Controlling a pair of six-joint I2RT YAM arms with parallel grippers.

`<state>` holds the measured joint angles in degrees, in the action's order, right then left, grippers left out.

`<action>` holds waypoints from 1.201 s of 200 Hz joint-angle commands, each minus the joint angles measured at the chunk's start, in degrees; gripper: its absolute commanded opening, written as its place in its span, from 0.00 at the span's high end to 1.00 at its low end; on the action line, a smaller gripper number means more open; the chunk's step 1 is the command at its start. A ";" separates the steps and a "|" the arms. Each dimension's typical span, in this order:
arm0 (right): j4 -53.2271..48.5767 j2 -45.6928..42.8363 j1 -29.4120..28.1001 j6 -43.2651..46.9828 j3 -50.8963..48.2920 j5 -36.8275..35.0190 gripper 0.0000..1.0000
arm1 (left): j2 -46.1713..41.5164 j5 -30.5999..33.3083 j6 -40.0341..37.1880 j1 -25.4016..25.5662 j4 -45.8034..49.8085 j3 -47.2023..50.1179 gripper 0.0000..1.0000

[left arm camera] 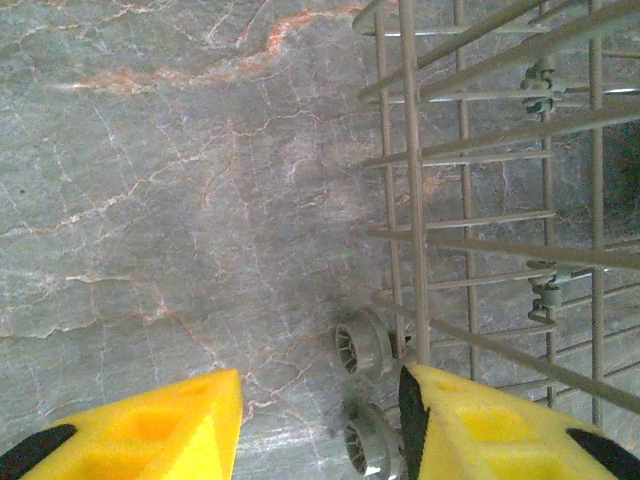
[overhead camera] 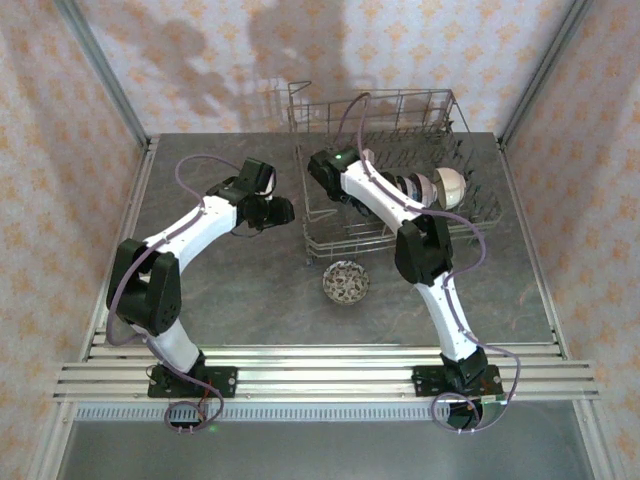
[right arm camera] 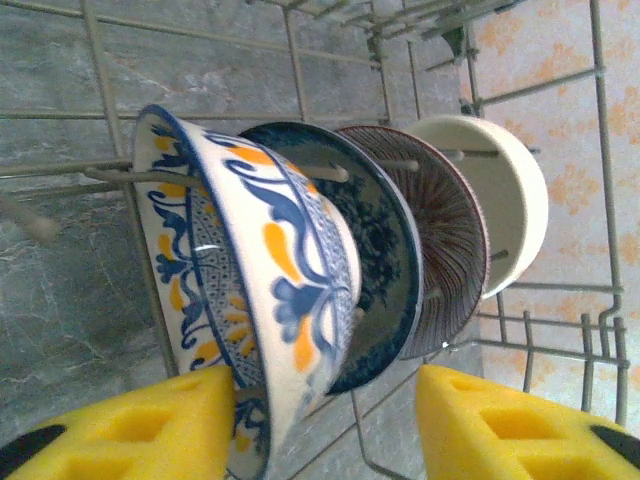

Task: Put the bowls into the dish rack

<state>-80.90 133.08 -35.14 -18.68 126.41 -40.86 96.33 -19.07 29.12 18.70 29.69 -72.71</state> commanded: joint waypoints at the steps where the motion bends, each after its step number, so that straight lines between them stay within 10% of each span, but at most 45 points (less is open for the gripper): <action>1: 1.86 -4.75 1.38 0.08 -1.78 1.03 0.40 | -3.21 1.06 0.49 -0.33 0.45 1.09 0.52; 73: 7.42 -16.00 1.42 5.54 -7.96 5.92 0.13 | -6.95 7.07 1.90 1.93 4.64 3.44 0.44; 240: 19.19 -47.75 3.31 8.37 -38.55 18.30 0.10 | -13.39 15.65 25.05 28.48 0.29 16.34 0.42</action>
<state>-63.86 89.86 -32.29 -11.27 91.22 -22.55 79.90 -4.38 51.09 45.08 33.91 -57.04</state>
